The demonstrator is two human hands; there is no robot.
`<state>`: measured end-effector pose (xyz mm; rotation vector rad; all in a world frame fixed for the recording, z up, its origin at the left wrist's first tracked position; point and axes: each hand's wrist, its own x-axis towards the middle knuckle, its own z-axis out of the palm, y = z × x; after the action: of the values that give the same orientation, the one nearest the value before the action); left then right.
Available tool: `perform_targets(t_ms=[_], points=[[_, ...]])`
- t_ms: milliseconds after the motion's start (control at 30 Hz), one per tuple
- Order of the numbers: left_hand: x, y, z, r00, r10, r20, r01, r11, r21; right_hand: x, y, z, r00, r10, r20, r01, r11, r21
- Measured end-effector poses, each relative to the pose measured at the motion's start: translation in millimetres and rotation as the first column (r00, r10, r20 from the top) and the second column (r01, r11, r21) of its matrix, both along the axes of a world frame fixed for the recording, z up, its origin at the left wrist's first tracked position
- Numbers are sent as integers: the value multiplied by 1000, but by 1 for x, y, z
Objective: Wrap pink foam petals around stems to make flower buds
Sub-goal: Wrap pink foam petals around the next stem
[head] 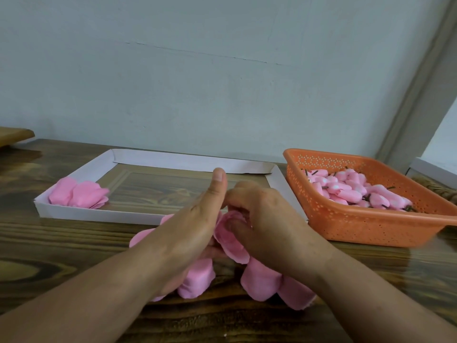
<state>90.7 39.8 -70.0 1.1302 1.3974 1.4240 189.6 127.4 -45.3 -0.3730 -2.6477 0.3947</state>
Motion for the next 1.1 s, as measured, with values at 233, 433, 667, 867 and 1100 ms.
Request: perform_targets(t_ms=[233,433,667,867,1100], points=[[-1,-2,1,997,-33,-76,33,999,-7,7,2,10,998,53,41,-49,995,-91],[0,-3,3,1000,9,-19,-9,1000,-7,6,8,8,999,-36,-15,34,993,-117],[-1,5,-5,917,267,-297,-259,964,66,8,22,9,970,-170,-175,106,939,-328],[3,5,-6,881,338,-332,-337,940,63,6,17,4,975,-160,-154,115,957,-268],[2,2,-2,886,255,-386,-263,964,35,9,17,9,986,-118,-118,83,960,-266]])
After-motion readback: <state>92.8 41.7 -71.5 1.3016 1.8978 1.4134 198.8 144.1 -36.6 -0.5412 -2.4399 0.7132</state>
